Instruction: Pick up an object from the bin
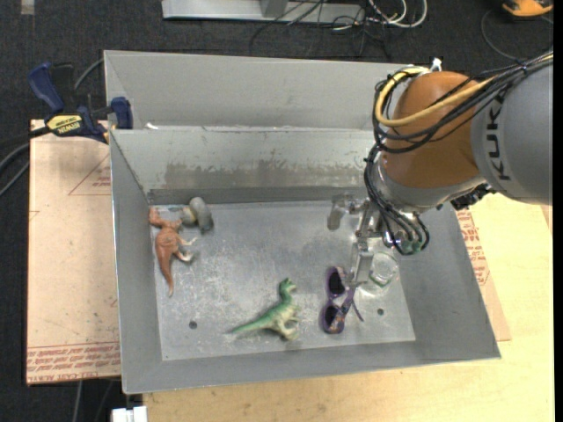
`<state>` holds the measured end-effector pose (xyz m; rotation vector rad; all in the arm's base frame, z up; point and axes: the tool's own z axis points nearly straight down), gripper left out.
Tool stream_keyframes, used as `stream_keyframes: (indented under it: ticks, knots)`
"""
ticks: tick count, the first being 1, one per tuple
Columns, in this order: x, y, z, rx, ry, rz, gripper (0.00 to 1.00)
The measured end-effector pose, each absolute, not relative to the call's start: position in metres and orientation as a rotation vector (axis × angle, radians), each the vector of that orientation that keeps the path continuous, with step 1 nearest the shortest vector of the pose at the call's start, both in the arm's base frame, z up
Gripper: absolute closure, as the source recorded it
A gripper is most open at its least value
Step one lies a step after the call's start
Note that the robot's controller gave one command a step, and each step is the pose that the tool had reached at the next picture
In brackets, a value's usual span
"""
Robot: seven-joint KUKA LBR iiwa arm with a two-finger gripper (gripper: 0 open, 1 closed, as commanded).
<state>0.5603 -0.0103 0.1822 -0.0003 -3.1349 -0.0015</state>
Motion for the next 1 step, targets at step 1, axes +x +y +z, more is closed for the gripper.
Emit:
stream_keyframes:
  ticks: [1]
  knots:
    - [0.5619, -0.0103, 0.1869, 0.0, -3.143, -0.001, 0.0]
